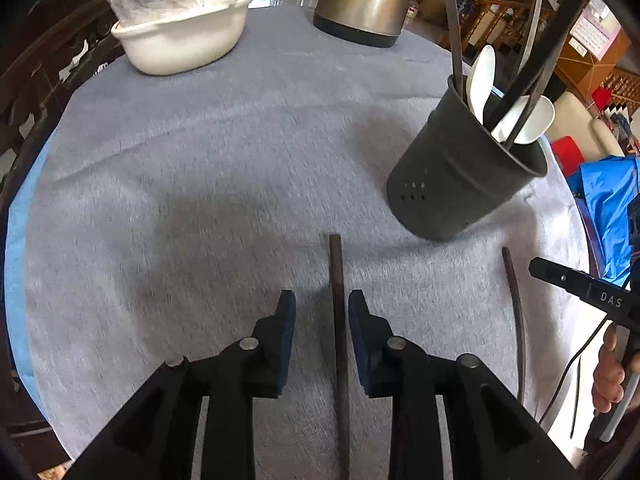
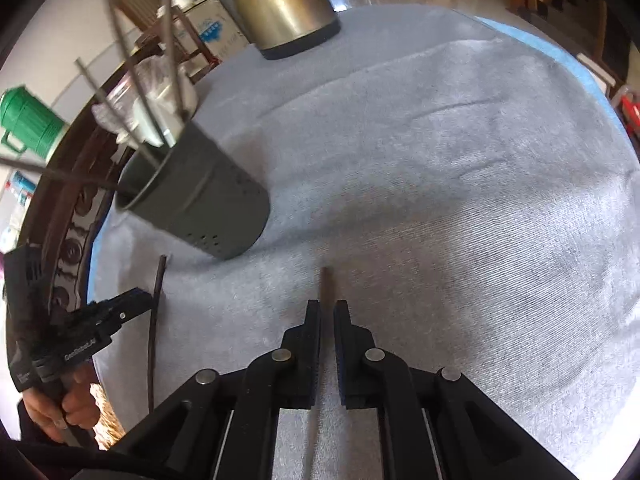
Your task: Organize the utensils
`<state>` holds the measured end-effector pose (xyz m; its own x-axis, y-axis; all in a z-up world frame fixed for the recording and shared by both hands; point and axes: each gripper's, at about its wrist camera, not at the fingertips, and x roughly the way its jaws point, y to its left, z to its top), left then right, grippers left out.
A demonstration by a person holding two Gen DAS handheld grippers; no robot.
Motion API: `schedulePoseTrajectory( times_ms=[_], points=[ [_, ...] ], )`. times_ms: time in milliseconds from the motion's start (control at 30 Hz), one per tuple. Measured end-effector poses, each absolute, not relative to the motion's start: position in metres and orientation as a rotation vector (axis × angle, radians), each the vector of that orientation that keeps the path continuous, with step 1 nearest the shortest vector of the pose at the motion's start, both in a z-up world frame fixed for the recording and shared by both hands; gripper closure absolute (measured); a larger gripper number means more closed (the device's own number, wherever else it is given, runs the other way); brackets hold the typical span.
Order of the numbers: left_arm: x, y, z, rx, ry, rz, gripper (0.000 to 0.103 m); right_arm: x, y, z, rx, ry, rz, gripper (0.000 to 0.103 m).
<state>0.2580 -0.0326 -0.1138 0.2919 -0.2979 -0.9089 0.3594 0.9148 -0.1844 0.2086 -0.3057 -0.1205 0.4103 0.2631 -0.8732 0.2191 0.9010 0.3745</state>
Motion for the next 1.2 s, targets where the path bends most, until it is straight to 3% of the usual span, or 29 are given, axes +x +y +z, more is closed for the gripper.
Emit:
schedulePoseTrajectory(
  times_ms=[433, 600, 733, 1200],
  points=[
    [0.285, -0.058, -0.121, 0.087, 1.194, -0.450, 0.075, 0.227, -0.284, -0.134, 0.351, 1.244, -0.053, 0.092],
    [0.281, -0.058, -0.127, 0.081, 1.169, -0.454, 0.096, 0.231, -0.275, -0.133, 0.285, 1.248, -0.066, 0.096],
    [0.273, -0.057, -0.123, 0.071, 1.151, -0.456, 0.096, 0.225, -0.274, -0.127, 0.318, 1.222, -0.021, 0.097],
    [0.199, -0.036, -0.013, 0.018, 0.865, -0.488, 0.096, 0.179, -0.283, -0.040, 0.417, 0.940, 0.097, 0.097]
  ],
)
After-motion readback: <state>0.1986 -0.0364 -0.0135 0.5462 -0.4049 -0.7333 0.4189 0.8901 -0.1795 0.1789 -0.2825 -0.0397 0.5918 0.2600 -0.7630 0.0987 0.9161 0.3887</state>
